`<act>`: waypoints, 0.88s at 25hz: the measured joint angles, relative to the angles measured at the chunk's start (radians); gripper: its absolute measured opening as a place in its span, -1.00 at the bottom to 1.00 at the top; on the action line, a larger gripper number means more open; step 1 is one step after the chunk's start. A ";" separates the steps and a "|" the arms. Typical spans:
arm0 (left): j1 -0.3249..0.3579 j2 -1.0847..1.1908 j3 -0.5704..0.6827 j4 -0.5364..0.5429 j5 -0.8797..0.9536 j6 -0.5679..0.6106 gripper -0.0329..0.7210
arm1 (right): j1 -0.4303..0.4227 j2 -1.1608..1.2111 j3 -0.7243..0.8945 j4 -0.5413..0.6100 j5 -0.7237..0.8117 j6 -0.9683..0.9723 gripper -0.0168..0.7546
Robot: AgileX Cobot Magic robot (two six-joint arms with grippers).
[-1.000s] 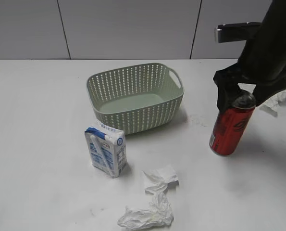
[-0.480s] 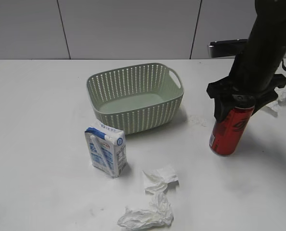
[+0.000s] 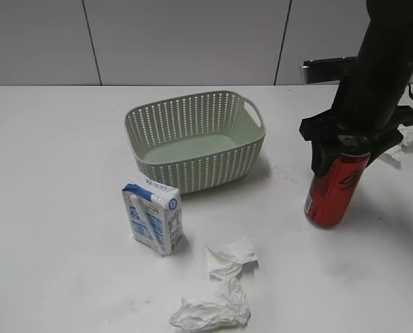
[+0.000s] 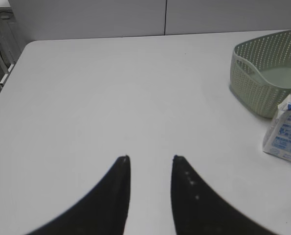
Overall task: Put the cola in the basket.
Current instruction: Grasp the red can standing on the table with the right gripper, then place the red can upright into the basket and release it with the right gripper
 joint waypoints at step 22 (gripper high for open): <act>0.000 0.000 0.000 0.000 0.000 0.000 -0.30 | 0.025 0.015 -0.617 -0.025 0.146 -0.155 0.40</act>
